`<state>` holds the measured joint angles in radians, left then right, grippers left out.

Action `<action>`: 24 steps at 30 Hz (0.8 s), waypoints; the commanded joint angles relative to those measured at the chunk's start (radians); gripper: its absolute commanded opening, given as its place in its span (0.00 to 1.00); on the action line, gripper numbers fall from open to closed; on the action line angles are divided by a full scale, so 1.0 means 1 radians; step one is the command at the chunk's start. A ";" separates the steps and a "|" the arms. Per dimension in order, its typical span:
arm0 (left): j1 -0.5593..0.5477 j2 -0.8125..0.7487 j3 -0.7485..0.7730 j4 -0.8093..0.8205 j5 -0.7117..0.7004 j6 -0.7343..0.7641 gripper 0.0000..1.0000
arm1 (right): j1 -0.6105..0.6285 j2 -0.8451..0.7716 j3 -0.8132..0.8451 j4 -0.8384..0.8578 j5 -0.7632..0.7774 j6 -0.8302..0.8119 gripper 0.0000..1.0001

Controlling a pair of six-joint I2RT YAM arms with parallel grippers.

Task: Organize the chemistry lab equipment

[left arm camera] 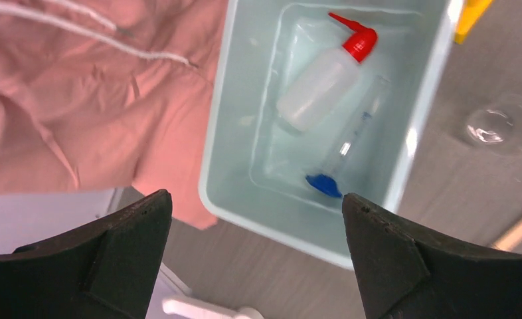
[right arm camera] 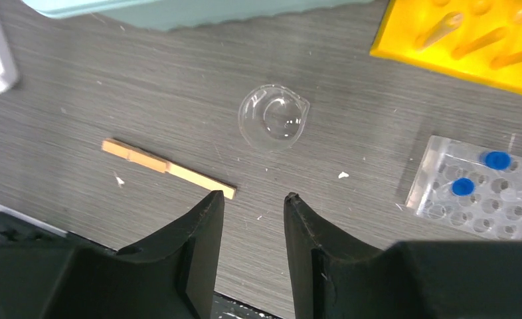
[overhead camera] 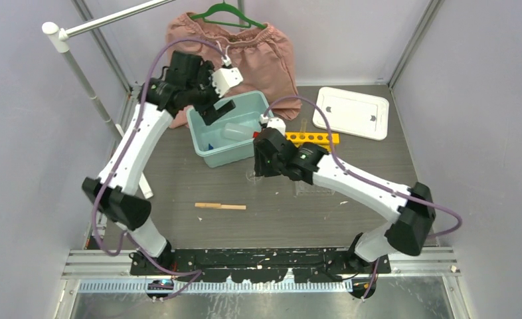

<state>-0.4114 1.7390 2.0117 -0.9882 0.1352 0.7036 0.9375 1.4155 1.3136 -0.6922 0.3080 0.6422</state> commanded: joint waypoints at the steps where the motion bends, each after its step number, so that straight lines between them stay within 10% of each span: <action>1: 0.034 -0.181 -0.150 -0.051 0.081 -0.122 1.00 | -0.025 0.089 0.009 0.077 -0.070 -0.049 0.44; 8: 0.043 -0.452 -0.523 0.057 0.151 -0.284 1.00 | -0.079 0.254 0.009 0.146 -0.098 -0.086 0.44; 24: 0.044 -0.612 -0.800 -0.099 0.287 -0.181 1.00 | -0.091 0.405 -0.016 0.226 -0.095 -0.078 0.28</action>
<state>-0.3664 1.1625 1.2533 -1.0546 0.3481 0.4557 0.8448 1.8130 1.2922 -0.5201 0.2138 0.5659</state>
